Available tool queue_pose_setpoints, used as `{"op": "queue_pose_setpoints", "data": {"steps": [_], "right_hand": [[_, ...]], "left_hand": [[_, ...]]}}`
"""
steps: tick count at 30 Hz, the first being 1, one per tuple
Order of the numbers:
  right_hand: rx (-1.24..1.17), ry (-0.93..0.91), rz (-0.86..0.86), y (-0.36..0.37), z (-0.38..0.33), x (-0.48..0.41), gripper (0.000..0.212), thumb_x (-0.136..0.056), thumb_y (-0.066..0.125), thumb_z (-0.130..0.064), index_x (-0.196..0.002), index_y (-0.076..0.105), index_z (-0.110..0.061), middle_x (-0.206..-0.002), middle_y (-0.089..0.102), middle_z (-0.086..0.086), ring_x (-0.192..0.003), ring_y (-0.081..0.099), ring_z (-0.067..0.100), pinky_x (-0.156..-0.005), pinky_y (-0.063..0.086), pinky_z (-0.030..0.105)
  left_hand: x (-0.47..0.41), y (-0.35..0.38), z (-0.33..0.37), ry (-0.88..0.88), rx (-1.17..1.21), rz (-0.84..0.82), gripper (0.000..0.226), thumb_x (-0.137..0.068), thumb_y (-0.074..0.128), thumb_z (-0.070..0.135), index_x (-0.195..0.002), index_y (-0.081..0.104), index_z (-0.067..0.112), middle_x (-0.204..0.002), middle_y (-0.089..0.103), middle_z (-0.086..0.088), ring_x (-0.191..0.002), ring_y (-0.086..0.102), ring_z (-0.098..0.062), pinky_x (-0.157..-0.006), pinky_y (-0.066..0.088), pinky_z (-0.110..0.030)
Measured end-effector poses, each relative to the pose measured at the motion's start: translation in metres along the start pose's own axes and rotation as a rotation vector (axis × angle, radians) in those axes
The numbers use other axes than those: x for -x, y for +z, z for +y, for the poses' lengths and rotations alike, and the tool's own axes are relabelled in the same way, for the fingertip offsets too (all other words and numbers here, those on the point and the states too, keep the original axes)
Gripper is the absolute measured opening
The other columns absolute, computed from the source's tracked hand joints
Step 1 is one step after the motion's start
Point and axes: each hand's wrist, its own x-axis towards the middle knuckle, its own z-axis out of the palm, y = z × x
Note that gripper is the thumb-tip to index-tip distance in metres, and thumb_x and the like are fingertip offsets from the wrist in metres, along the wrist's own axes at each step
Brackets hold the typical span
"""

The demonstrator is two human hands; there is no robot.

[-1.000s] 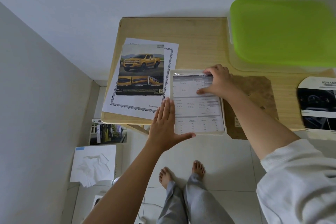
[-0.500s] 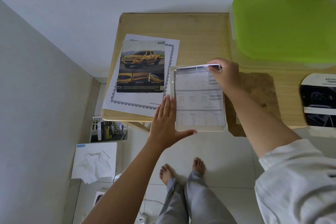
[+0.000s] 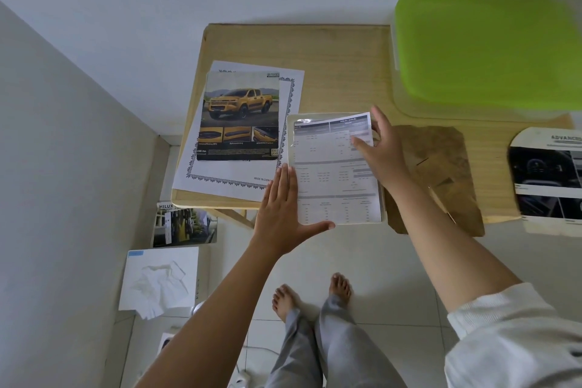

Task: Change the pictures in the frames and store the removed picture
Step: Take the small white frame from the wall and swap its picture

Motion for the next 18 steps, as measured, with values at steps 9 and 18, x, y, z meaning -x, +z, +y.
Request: {"op": "queue_pose_setpoints", "data": {"steps": [9,18], "right_hand": [[-0.166,0.061,-0.021,0.002,0.018,0.041,0.068,-0.089,0.049,0.007,-0.145,0.027,-0.024,-0.136,0.051,0.001,-0.122,0.051,0.012,-0.094,0.048,0.021],[-0.279,0.029,-0.023,-0.006,0.010,0.046,0.066,-0.088,0.051,0.008,-0.142,0.032,-0.025,-0.121,0.062,0.009,-0.111,0.060,0.021,-0.092,0.051,0.038]], "left_hand": [[-0.001,-0.001,-0.002,0.001,-0.003,-0.017,0.126,-0.063,0.031,0.088,-0.143,-0.025,0.008,-0.153,-0.025,-0.008,-0.140,-0.026,-0.018,-0.113,-0.015,-0.031],[-0.002,-0.009,-0.005,0.008,0.111,-0.014,0.115,-0.065,0.015,0.088,-0.145,-0.021,0.015,-0.154,-0.024,-0.004,-0.140,-0.024,-0.016,-0.111,-0.012,-0.033]]}}
